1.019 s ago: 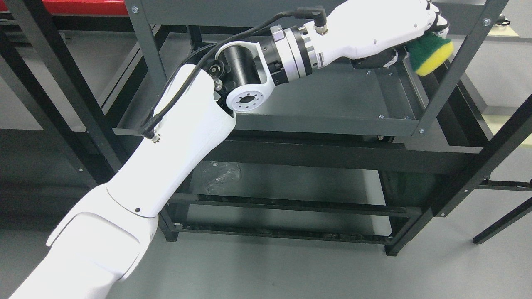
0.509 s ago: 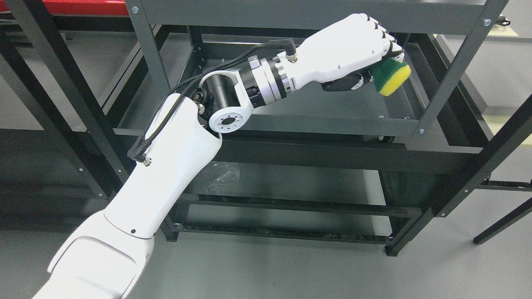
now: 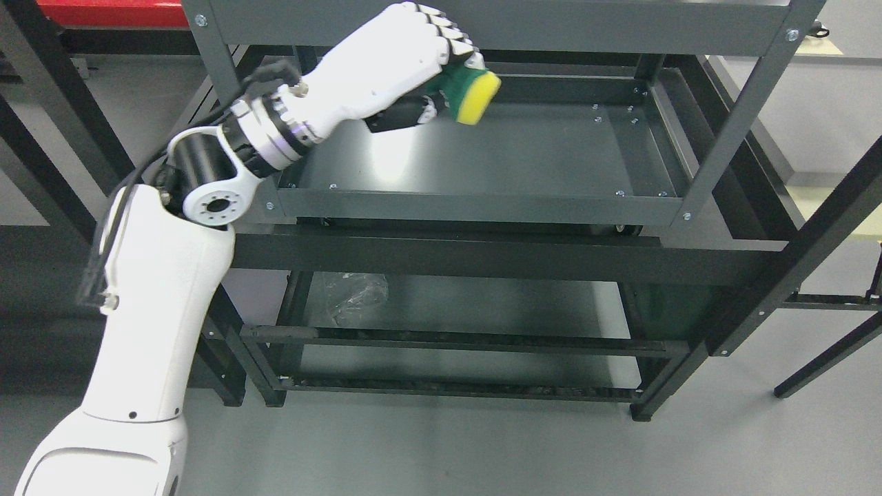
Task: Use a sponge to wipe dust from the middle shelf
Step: 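Wipe the sponge along the shelf toward the left hand's side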
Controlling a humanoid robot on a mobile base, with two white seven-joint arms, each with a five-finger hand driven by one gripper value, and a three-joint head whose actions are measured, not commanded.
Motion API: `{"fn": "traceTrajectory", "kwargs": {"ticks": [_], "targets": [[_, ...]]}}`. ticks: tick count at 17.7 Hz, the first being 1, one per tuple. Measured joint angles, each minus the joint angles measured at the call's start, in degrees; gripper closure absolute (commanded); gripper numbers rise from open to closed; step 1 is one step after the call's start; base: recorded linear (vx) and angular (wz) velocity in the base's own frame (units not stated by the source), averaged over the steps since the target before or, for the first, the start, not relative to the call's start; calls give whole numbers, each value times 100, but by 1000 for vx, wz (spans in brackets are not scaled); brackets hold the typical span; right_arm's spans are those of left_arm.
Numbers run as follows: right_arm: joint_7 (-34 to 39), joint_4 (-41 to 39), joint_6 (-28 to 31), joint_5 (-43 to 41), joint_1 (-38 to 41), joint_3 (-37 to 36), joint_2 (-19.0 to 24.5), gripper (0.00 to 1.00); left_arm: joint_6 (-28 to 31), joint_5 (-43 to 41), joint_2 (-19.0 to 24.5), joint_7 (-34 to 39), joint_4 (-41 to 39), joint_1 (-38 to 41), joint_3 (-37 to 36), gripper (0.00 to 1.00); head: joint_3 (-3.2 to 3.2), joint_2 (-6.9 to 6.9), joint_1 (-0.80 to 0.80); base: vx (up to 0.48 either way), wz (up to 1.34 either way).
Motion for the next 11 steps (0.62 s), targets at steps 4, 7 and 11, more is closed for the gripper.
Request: {"fn": "traceTrajectory", "kwargs": {"ticks": [4, 7, 11], "targets": [[0, 0, 0, 0, 0, 0, 0, 0, -56, 194, 389, -218, -43, 374, 1094, 98, 0, 0, 0, 27, -91], [0, 0, 0, 0, 1, 0, 0, 0, -58, 375, 676, -234, -34, 793, 1862, 98, 0, 0, 0, 18, -25], [0, 0, 0, 0, 1, 0, 0, 0, -58, 580, 895, -255, -30, 1030, 2527, 98, 0, 0, 0, 0, 0]]}}
